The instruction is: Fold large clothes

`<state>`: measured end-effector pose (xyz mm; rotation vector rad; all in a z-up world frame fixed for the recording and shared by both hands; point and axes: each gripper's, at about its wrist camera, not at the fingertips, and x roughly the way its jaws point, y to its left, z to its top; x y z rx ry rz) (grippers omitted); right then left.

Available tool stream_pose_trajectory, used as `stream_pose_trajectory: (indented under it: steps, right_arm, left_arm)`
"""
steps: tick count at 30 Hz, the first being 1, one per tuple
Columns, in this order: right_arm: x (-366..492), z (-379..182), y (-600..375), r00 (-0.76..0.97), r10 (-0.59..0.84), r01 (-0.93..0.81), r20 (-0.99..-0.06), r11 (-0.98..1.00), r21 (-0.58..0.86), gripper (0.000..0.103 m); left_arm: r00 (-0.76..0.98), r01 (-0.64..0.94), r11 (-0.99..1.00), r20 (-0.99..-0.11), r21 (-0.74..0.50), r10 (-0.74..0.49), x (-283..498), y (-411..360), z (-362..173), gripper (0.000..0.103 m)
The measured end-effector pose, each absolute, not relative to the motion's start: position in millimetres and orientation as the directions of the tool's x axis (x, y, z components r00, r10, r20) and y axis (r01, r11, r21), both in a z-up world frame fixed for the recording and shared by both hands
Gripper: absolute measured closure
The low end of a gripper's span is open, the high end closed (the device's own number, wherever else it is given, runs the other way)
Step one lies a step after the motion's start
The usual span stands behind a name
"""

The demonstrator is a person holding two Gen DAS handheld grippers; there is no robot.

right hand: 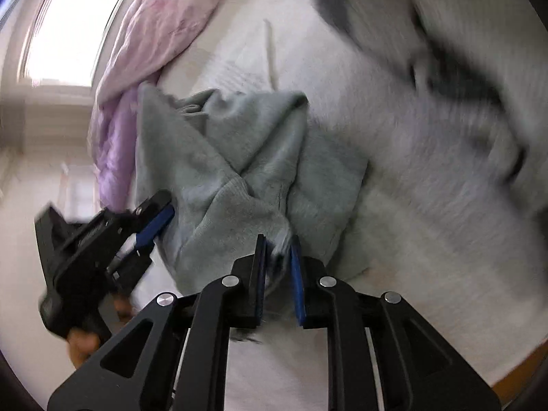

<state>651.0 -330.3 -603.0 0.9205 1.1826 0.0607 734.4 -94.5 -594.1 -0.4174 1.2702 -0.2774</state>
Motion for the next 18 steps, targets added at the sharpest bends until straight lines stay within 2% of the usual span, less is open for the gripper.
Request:
stream_pose_trajectory:
  steps: [3,6,10,11,12,13,14,16,17,18]
  right_arm:
    - [669,-577,-320,0.453,0.424,0.287,-0.785,0.764,0.578,0.089]
    - [701,-571,-297,0.450,0.416,0.189,-0.790,0.820,0.540,0.089]
    - [722,-604,-269,0.358,0.379,0.133,-0.853,0.884,0.449,0.089]
    - [725,-611,-269,0.339,0.360,0.126,-0.869,0.898,0.421,0.094]
    - [725,-620,-268,0.313,0.343,0.120,-0.886,0.911,0.395,0.095]
    - [727,-632,-269,0.282,0.319,0.125,-0.905,0.923,0.364,0.098]
    - [726,-639,-275,0.271,0.295,0.134,-0.916,0.931,0.339,0.103]
    - [725,-646,-284,0.264,0.294,0.144,-0.919,0.930,0.338,0.103]
    - [724,-648,-288,0.261,0.302,0.150,-0.917,0.926,0.348,0.103]
    - [725,-649,-290,0.256,0.302,0.150,-0.918,0.926,0.347,0.103]
  left_arm:
    - [0.267,-0.025,0.890,-0.861,-0.455,-0.433,737,-95,-597,0.078]
    - [0.257,-0.004,0.886,-0.856,-0.465,-0.448,739,-99,-596,0.078]
    - [0.259,0.004,0.849,-0.819,-0.529,-0.512,740,-88,-590,0.074]
    - [0.262,0.006,0.829,-0.800,-0.559,-0.540,739,-83,-586,0.073]
    - [0.263,0.004,0.813,-0.784,-0.582,-0.562,737,-79,-583,0.069]
    - [0.266,-0.004,0.798,-0.770,-0.603,-0.580,734,-72,-580,0.061]
    - [0.272,-0.010,0.790,-0.762,-0.613,-0.588,730,-64,-577,0.058]
    - [0.294,-0.032,0.762,-0.735,-0.647,-0.611,715,-43,-572,0.055]
    - [0.301,-0.043,0.759,-0.733,-0.650,-0.610,709,-37,-570,0.049]
    - [0.318,-0.077,0.785,-0.761,-0.615,-0.565,698,-25,-569,0.033]
